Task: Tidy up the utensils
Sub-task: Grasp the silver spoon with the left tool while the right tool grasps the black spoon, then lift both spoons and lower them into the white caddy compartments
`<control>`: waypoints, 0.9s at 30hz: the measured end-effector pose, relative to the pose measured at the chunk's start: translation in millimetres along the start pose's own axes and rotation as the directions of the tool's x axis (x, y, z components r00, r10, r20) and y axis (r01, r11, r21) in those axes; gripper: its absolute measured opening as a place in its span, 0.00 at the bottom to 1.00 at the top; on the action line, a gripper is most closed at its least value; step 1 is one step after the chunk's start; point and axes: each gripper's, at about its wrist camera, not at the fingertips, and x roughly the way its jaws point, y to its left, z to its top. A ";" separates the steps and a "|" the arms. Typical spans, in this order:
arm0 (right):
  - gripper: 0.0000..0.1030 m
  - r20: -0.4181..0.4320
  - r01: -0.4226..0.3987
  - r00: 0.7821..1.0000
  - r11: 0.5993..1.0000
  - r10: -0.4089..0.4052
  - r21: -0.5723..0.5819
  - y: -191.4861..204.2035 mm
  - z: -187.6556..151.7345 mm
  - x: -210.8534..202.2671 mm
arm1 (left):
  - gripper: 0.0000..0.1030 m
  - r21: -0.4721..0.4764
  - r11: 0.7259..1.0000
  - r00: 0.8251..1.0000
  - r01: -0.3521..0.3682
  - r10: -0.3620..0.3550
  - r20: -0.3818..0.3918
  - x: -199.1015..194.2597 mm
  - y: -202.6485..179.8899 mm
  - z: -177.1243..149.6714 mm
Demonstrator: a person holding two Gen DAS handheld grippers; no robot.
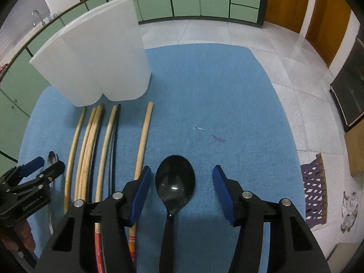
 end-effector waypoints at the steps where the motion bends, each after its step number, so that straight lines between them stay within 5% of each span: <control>1: 0.52 0.003 0.003 1.000 1.000 -0.003 0.001 0.1 0.2 0.5 | 0.65 -0.001 1.000 1.000 0.004 -0.004 0.000 -0.9 -0.9 -0.5; 7: 0.33 0.026 0.028 0.999 1.000 -0.028 -0.004 -2.4 -2.6 -1.6 | 0.29 0.018 0.999 0.999 0.043 -0.043 0.010 -8.8 -11.6 0.2; 10: 0.33 0.034 0.014 0.999 1.000 -0.014 -0.003 -6.1 -4.7 -2.5 | 0.23 0.021 0.998 0.998 0.067 -0.067 0.017 -10.8 -13.4 -3.8; 12: 0.33 0.047 0.006 0.999 1.000 -0.005 -0.008 -5.7 -7.0 -5.7 | 0.08 0.023 0.996 0.996 0.087 -0.088 0.033 -13.4 -12.2 -5.2; 18: 0.33 0.190 -0.058 0.979 0.996 0.068 -0.060 -6.6 -19.4 -30.4 | 0.07 0.046 0.977 0.959 0.207 -0.212 0.190 -36.0 -9.1 -19.7; 27: 0.33 0.258 -0.104 0.959 0.992 0.118 -0.068 -8.9 -24.8 -43.5 | 0.00 0.046 0.972 0.918 0.233 -0.235 0.319 -52.4 -4.4 -25.9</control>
